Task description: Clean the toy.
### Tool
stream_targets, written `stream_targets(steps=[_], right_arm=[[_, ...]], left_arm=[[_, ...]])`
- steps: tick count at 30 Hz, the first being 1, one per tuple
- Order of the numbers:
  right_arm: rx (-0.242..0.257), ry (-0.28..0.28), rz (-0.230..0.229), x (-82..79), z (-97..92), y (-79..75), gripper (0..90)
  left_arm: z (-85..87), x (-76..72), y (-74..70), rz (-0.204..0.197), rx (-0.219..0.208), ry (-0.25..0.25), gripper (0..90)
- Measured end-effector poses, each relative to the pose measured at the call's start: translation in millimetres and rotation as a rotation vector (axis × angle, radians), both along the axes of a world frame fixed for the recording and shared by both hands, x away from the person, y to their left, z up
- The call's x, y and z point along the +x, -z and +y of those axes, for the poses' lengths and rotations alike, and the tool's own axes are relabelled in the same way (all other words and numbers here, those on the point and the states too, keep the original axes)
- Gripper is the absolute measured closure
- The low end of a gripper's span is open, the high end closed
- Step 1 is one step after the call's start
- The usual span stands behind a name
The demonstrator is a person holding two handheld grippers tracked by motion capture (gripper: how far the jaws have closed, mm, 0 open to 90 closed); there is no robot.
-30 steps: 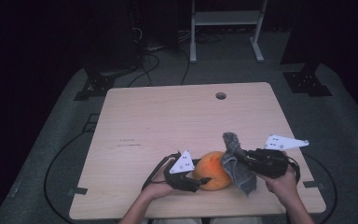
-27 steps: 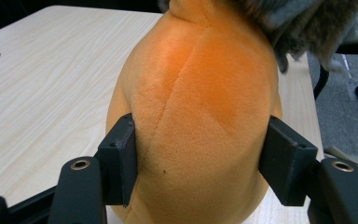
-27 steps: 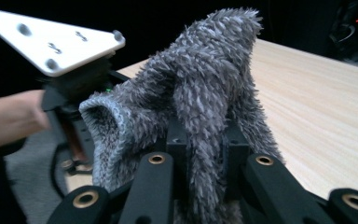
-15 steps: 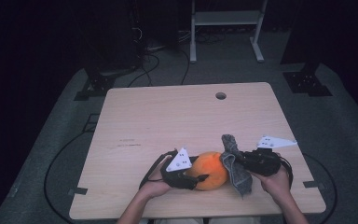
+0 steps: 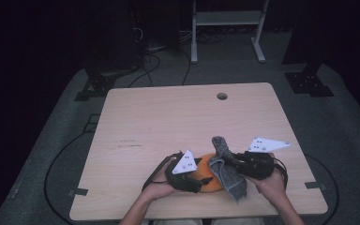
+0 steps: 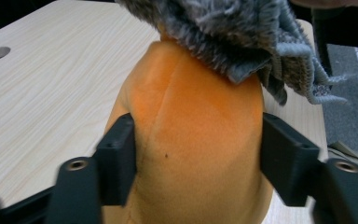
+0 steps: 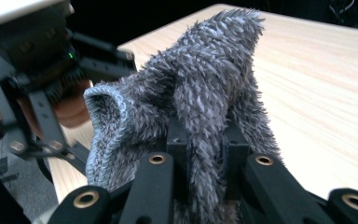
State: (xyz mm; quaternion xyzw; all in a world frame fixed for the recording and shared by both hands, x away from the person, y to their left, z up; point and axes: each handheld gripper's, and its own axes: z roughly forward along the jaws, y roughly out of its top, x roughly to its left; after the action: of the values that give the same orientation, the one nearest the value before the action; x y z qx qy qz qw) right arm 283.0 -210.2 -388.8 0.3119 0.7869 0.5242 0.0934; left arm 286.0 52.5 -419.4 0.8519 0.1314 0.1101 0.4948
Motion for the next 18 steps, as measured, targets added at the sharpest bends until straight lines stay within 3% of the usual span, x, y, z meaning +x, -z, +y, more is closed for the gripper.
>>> stream_targets(steps=[3, 4, 6, 11, 16, 17, 18], right_arm=[[-0.012, 0.015, 0.013, 2.6, -9.6, 4.7, 77.5], [-0.01, 0.018, 0.02, 3.2, -13.2, 6.4, 77.5], [-0.012, 0.024, 0.032, 5.2, -21.6, 8.9, 77.5], [0.002, 0.014, 0.067, 9.0, -31.7, 13.9, 77.2], [0.001, 0.055, 0.098, 14.7, -47.8, 19.7, 77.1], [0.002, 0.06, 0.106, 15.4, -51.2, 20.8, 77.0], [0.004, 0.06, 0.114, 15.5, -53.7, 21.8, 77.0]], left_arm=[[3.7, 6.4, 1.5, 0.062, -0.085, 0.005, 18.2], [5.0, 8.8, 2.8, 0.077, -0.097, -0.014, 16.7], [5.6, 13.1, 8.9, 0.08, -0.074, -0.048, 13.3], [0.1, 16.5, 18.4, 0.115, -0.093, -0.032, 10.5], [1.2, 7.5, 13.3, 0.073, -0.086, 0.066, 18.6], [1.2, 6.7, 12.9, 0.066, -0.087, 0.065, 18.4], [0.3, 7.6, 13.5, 0.059, -0.062, 0.045, 16.7]])
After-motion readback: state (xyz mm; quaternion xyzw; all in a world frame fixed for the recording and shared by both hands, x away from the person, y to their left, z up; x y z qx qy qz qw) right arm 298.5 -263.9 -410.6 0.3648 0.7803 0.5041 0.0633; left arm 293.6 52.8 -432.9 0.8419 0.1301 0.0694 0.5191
